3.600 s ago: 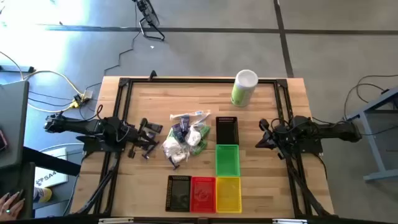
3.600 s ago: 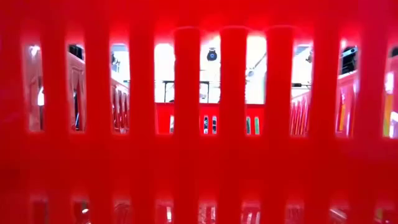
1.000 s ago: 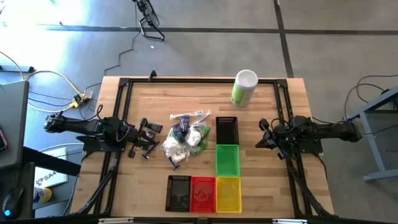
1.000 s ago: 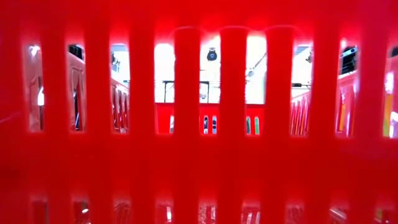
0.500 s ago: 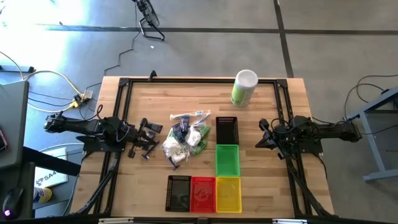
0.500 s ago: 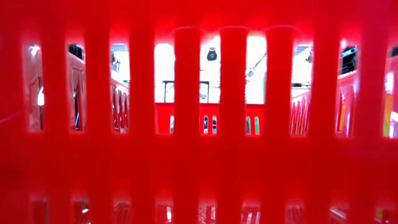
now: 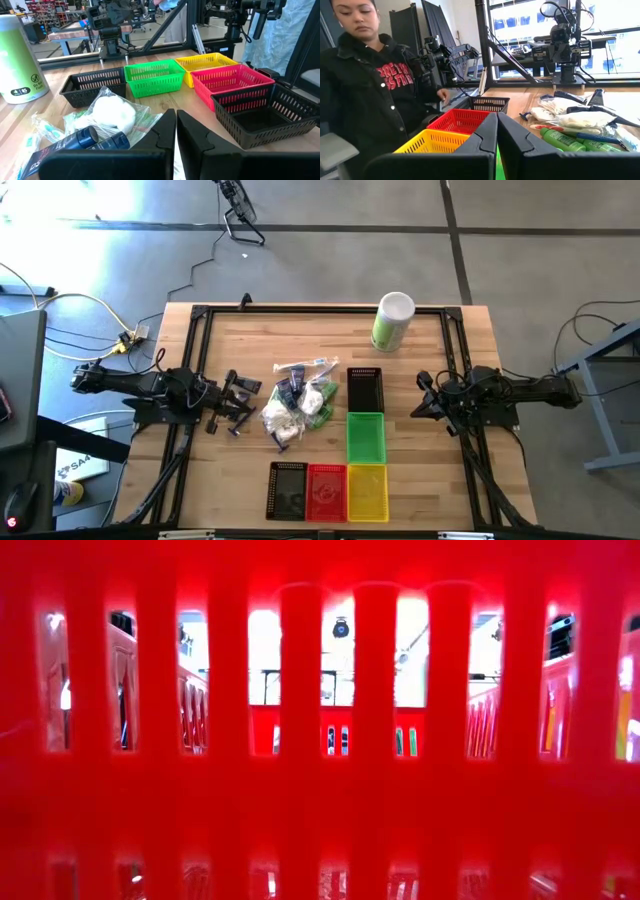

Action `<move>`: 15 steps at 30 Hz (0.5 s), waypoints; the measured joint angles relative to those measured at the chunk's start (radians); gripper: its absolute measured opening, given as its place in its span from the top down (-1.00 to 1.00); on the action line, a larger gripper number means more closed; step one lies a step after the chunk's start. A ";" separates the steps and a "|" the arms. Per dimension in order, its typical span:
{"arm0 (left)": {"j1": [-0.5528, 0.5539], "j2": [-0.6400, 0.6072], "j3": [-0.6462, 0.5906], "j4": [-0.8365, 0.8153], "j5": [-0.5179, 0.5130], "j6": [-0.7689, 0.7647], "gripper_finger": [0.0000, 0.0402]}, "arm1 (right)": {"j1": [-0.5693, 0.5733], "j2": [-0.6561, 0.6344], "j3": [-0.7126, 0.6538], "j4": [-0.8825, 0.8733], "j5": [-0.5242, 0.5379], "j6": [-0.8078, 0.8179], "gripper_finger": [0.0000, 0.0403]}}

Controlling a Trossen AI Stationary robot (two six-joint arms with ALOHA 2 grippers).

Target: Pick & Place Travel size toiletries

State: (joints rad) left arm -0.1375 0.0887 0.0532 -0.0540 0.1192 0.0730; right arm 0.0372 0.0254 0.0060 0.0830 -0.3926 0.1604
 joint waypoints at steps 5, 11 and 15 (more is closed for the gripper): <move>0.000 0.000 0.000 0.000 0.000 0.000 0.94 | 0.000 0.000 0.000 0.000 0.000 0.000 0.99; 0.000 0.000 0.000 0.000 0.000 0.000 0.94 | 0.000 0.000 0.000 0.000 0.000 0.000 0.99; 0.000 0.000 0.000 0.001 0.000 0.000 0.94 | 0.000 0.000 0.000 0.000 0.002 -0.018 0.99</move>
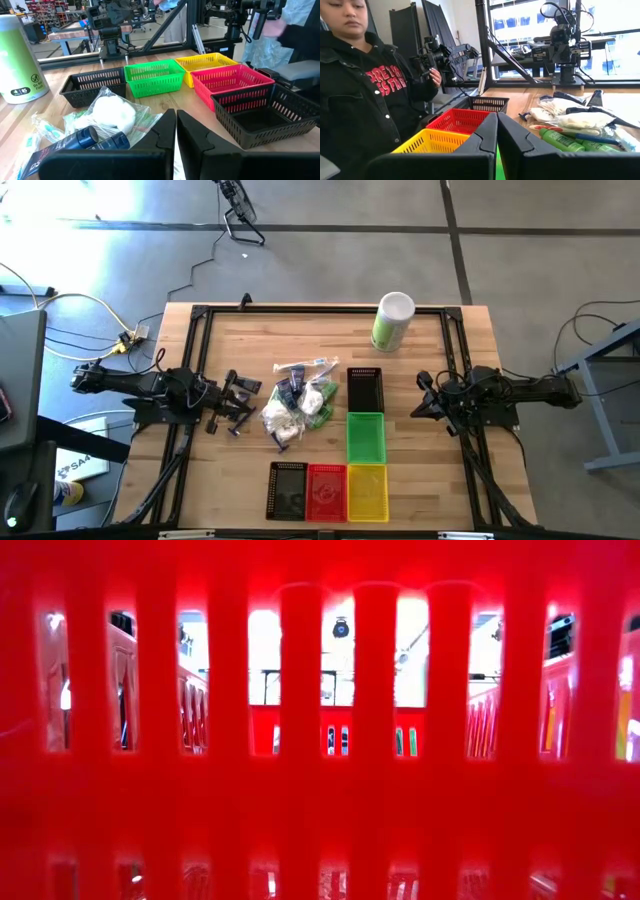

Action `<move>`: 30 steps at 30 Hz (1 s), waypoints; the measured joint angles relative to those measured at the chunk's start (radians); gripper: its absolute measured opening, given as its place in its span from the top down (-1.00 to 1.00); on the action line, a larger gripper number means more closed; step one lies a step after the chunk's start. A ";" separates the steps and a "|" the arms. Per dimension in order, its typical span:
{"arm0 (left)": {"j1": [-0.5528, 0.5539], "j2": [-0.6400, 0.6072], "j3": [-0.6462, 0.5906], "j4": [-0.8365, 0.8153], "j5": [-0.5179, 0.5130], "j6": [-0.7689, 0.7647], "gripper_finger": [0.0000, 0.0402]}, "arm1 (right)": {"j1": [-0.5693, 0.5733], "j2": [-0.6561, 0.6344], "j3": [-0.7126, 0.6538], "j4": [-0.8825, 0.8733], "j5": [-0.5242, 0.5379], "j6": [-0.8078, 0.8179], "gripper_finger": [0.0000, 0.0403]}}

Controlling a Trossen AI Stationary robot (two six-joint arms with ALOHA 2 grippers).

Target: Pick & Place Travel size toiletries

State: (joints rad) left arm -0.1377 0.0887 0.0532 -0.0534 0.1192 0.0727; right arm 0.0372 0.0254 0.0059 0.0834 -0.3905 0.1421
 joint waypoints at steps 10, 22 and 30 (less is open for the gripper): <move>0.000 0.000 0.000 0.010 0.000 0.000 0.94 | 0.000 0.000 0.000 0.001 -0.001 -0.015 0.99; 0.000 0.000 0.000 0.012 0.000 0.000 0.94 | 0.000 0.000 0.000 0.001 -0.002 -0.015 0.99; 0.000 0.000 0.000 0.009 0.000 -0.007 0.94 | 0.000 0.000 0.000 -0.001 0.009 -0.016 0.99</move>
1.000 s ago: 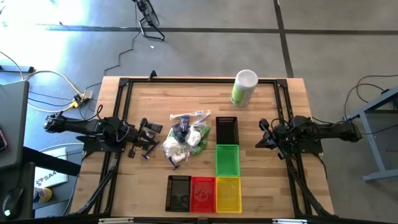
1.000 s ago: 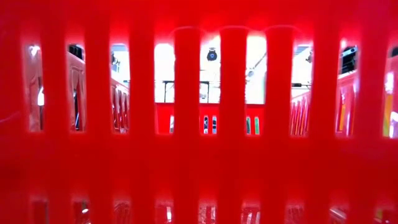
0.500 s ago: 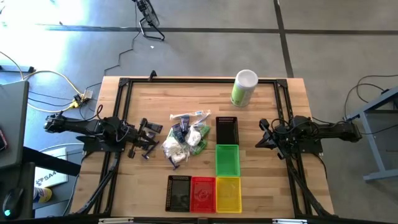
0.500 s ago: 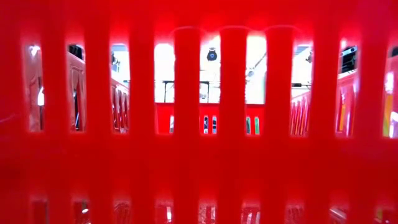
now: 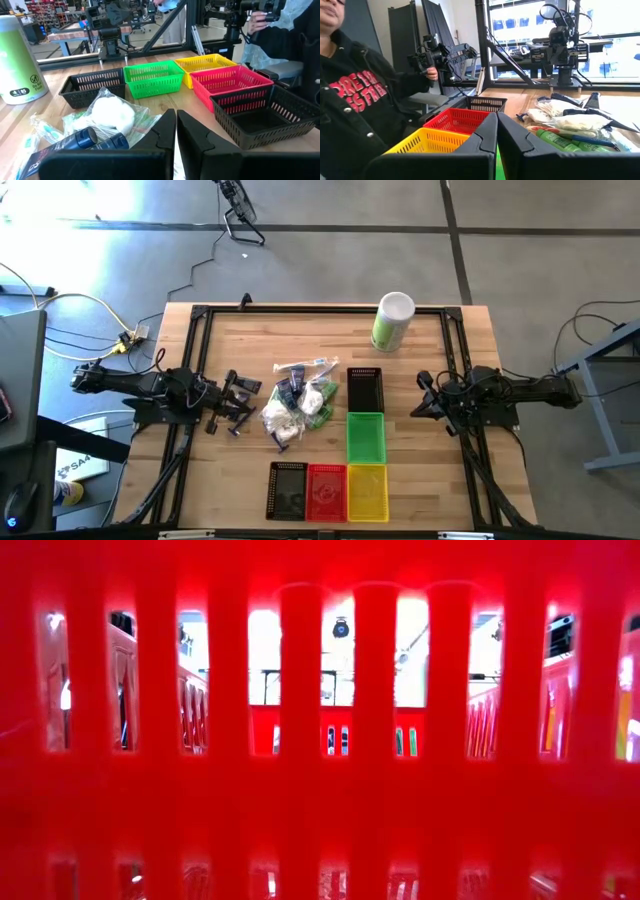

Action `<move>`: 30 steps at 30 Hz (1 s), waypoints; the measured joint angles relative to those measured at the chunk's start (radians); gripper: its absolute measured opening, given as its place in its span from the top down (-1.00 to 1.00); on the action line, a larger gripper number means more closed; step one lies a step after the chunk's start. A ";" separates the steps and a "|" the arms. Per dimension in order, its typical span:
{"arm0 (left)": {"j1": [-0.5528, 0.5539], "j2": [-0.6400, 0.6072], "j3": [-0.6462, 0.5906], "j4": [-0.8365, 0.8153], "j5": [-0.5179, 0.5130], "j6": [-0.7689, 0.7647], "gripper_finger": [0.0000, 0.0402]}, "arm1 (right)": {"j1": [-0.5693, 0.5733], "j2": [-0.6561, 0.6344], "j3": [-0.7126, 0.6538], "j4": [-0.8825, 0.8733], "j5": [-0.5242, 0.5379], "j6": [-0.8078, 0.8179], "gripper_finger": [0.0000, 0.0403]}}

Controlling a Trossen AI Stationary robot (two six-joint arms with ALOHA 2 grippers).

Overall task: Pick & Place Travel size toiletries
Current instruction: Put the white cotton pack into the bottom black bin

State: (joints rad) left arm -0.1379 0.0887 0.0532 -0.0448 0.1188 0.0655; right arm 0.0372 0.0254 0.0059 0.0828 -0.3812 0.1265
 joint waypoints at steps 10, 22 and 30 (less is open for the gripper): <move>0.000 0.000 0.000 0.003 0.000 0.032 0.94 | 0.000 0.000 0.000 -0.004 -0.010 0.008 0.99; 0.000 0.000 0.000 0.005 -0.020 0.035 0.94 | 0.000 0.000 0.000 0.006 0.162 0.008 0.99; 0.000 0.000 -0.001 0.038 -0.291 0.035 0.94 | 0.000 0.000 0.000 0.010 0.401 0.059 0.99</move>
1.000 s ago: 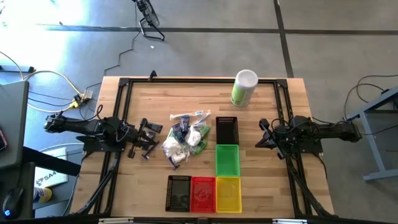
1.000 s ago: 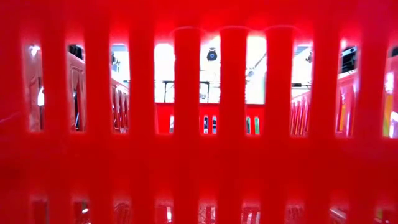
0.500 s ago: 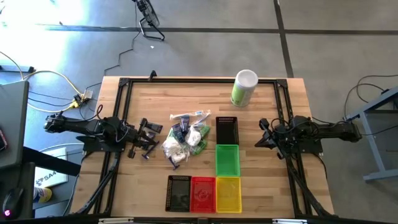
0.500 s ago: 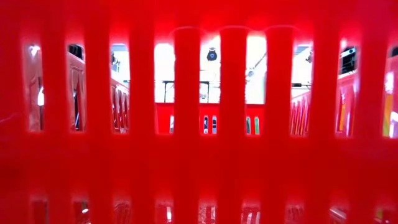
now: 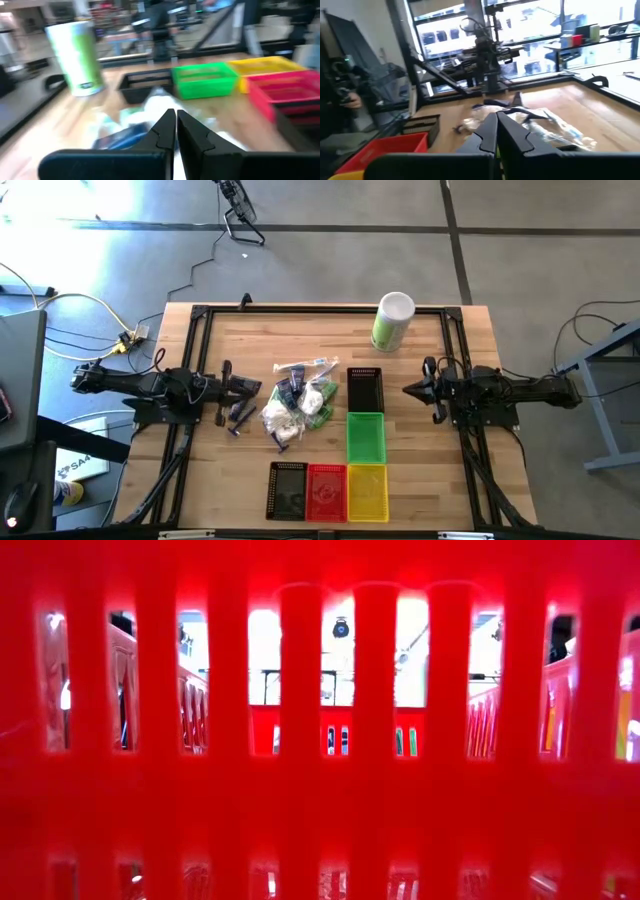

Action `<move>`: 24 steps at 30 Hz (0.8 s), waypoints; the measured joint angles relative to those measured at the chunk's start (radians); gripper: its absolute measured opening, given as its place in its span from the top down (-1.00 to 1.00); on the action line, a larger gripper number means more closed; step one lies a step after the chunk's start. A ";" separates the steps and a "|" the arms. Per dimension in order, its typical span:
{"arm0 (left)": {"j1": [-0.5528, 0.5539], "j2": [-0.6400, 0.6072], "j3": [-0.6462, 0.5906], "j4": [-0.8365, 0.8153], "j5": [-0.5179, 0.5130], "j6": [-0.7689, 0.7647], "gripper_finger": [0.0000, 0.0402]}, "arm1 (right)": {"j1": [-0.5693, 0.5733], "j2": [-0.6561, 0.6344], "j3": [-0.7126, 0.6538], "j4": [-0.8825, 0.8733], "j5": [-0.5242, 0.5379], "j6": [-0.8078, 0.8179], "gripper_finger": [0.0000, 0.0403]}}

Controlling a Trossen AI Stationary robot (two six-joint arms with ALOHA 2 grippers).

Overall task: Pick & Place Travel size toiletries
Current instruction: Put the white cotton pack into the bottom black bin

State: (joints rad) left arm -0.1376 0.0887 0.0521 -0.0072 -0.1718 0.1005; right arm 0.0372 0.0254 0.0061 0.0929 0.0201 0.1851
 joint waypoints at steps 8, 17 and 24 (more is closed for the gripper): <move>0.000 0.000 0.000 0.004 -0.020 -0.002 0.94 | 0.000 0.000 0.000 0.001 0.004 -0.005 0.99; 0.000 0.000 0.000 0.004 -0.018 -0.002 0.94 | 0.000 0.000 0.000 0.001 0.004 -0.006 0.99; 0.000 0.000 0.000 0.016 -0.018 -0.003 0.94 | 0.000 0.000 0.000 0.001 0.004 -0.006 0.99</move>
State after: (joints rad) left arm -0.1375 0.0891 0.0521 0.0085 -0.1894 0.0973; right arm 0.0372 0.0254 0.0063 0.0937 0.0241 0.1795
